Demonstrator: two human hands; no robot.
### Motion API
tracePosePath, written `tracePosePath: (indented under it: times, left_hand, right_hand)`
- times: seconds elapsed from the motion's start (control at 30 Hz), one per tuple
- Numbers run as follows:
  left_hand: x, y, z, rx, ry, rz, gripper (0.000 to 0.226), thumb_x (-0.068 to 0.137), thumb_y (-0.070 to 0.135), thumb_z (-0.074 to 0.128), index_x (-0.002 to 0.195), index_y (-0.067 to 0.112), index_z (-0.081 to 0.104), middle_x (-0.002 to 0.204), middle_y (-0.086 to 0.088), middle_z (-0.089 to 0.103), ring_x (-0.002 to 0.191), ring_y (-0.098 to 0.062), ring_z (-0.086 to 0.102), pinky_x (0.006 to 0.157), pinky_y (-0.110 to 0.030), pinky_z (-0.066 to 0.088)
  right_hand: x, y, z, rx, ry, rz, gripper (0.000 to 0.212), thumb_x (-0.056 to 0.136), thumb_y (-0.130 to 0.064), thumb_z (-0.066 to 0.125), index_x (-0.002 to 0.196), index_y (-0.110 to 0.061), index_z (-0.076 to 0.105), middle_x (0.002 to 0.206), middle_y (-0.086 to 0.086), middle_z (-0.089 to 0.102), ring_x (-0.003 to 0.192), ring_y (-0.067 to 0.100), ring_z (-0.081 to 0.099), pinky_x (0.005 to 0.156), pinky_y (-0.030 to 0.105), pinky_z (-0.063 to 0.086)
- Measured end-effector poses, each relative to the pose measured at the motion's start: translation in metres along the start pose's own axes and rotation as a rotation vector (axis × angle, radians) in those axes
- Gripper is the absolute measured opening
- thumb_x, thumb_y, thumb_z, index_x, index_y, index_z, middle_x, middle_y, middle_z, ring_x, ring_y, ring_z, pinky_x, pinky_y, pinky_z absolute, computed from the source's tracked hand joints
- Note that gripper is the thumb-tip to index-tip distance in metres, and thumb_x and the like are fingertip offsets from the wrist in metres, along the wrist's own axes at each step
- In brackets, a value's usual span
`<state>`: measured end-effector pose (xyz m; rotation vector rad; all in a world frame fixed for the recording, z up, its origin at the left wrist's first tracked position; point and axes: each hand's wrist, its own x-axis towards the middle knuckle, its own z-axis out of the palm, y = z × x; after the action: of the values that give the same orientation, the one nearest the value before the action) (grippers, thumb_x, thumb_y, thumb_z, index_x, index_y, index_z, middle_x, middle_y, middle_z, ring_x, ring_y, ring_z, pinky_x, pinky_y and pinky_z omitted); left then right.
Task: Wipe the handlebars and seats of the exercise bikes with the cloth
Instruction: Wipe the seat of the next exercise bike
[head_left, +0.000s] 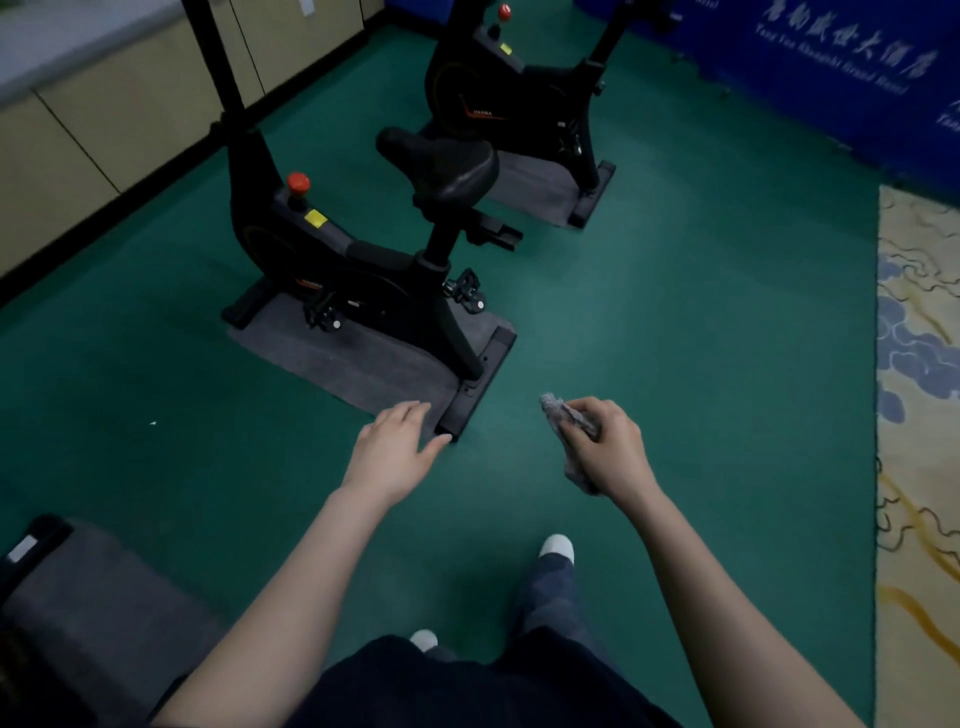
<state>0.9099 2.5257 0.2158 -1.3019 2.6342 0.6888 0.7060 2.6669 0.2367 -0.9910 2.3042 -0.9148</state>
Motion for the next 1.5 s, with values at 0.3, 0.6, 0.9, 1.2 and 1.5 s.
tracePosePath:
  times: [0.3,0.6,0.9,1.2,1.5]
  left_hand:
    - [0.113,0.117,-0.010,-0.066,0.081,-0.075,0.058,0.098,0.047,0.042,0.146,0.016,0.033,0.150,0.000,0.035,0.139,-0.019,0.030,0.111,-0.037,0.026]
    - [0.192,0.153,-0.026,-0.127,0.128,-0.191,0.058,0.097,0.048,0.043,0.146,0.017,0.035,0.150,0.001,0.036,0.138,-0.019,0.031,0.110,-0.038,0.026]
    - [0.311,0.135,-0.057,-0.263,0.229,-0.277,0.061,0.096,0.049,0.043,0.147,0.016,0.032,0.152,0.000,0.032,0.138,-0.021,0.030,0.110,-0.041,0.027]
    - [0.389,0.083,-0.097,-0.404,0.346,-0.463,0.066,0.096,0.051,0.042,0.149,0.015,0.027,0.155,-0.002,0.026,0.141,-0.022,0.025,0.114,-0.044,0.025]
    - [0.430,0.056,-0.110,-0.510,0.449,-0.650,0.066,0.095,0.053,0.039,0.149,0.017,0.027,0.154,-0.001,0.028,0.141,-0.020,0.024,0.115,-0.044,0.024]
  right_hand:
    - [0.124,0.066,-0.117,0.027,-0.001,0.036,0.023,0.089,-0.039,0.060,0.098,-0.020,0.068,0.091,0.002,0.058,0.084,0.014,0.054,0.072,0.021,0.034]
    - [0.229,0.070,-0.149,0.081,-0.050,-0.016,0.013,0.088,-0.025,0.062,0.099,-0.019,0.067,0.093,0.001,0.058,0.087,0.021,0.059,0.076,0.028,0.045]
    - [0.353,0.018,-0.129,0.009,-0.165,-0.184,0.013,0.089,-0.021,0.061,0.100,-0.019,0.068,0.094,0.000,0.058,0.087,0.015,0.057,0.069,0.021,0.036]
    - [0.460,-0.029,-0.093,-0.007,-0.243,-0.293,0.010,0.089,-0.016,0.062,0.097,-0.019,0.067,0.093,-0.005,0.059,0.083,-0.004,0.053,0.064,0.001,0.033]
    - [0.547,-0.077,-0.042,0.038,-0.439,-0.466,0.014,0.088,-0.012,0.063,0.100,-0.018,0.069,0.097,-0.006,0.060,0.090,-0.011,0.053,0.071,0.000,0.036]
